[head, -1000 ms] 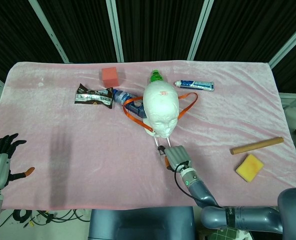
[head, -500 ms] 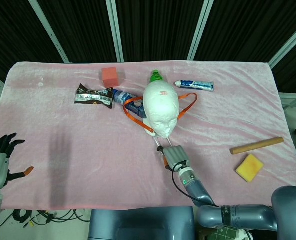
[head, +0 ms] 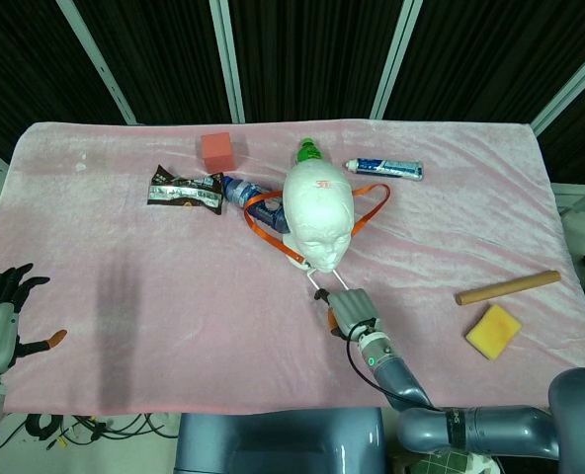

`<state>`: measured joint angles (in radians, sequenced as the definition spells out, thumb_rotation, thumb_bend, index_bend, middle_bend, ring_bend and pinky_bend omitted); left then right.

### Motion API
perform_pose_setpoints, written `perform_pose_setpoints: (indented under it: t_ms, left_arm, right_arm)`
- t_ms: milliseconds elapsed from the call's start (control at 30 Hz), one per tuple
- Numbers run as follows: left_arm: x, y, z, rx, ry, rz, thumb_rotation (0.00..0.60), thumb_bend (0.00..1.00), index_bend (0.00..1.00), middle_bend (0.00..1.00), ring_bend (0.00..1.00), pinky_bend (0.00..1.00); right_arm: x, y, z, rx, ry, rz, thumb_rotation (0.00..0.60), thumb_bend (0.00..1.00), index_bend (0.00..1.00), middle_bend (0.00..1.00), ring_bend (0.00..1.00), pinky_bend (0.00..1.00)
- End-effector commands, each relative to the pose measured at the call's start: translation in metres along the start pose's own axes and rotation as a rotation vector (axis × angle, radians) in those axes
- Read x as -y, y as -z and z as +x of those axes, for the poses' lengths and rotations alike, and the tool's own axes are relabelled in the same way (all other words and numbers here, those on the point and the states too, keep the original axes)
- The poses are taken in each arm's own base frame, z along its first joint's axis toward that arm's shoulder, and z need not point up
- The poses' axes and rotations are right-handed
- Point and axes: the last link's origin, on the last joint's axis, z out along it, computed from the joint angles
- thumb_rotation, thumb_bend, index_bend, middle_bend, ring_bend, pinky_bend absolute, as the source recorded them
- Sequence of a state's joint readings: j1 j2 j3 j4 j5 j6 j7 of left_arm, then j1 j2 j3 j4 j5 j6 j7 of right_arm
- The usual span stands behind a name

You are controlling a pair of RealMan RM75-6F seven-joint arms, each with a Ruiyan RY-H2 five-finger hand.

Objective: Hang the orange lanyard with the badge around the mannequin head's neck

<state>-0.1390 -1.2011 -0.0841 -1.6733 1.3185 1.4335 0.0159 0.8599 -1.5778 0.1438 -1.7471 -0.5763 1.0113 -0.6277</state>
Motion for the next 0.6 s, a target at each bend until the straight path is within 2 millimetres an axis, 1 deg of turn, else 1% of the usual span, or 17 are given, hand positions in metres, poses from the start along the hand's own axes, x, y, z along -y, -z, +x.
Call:
perform_pose_setpoints:
  t_ms: [33, 133, 300, 400, 600]
  left_arm:
    - [0.0, 0.0, 0.001, -0.004, -0.001, 0.001, 0.6, 0.08, 0.24, 0.07, 0.0, 0.0]
    - [0.0, 0.0, 0.001, -0.01, -0.004, 0.001, 0.6, 0.08, 0.24, 0.07, 0.0, 0.0]
    - [-0.001, 0.0, 0.0, -0.007, -0.003, -0.001, 0.6, 0.08, 0.24, 0.07, 0.0, 0.0]
    - [-0.001, 0.001, 0.001, -0.011, -0.005, -0.002, 0.6, 0.08, 0.24, 0.07, 0.0, 0.0]
    - [0.0, 0.001, 0.001, -0.013, -0.005, 0.003, 0.6, 0.08, 0.24, 0.07, 0.0, 0.0]
  right_arm:
    - [-0.001, 0.001, 0.004, -0.019, -0.033, 0.008, 0.6, 0.85, 0.28, 0.7, 0.74, 0.67]
    - [-0.003, 0.002, 0.009, -0.043, -0.054, 0.011, 0.6, 0.85, 0.28, 0.7, 0.73, 0.67]
    - [-0.014, -0.002, 0.013, -0.071, -0.043, -0.023, 0.6, 0.85, 0.28, 0.7, 0.73, 0.67]
    - [-0.02, -0.004, 0.011, -0.062, -0.031, -0.043, 0.6, 0.85, 0.28, 0.7, 0.73, 0.67]
    - [-0.026, -0.009, 0.005, -0.03, -0.024, -0.059, 0.6, 0.86, 0.28, 0.7, 0.73, 0.67]
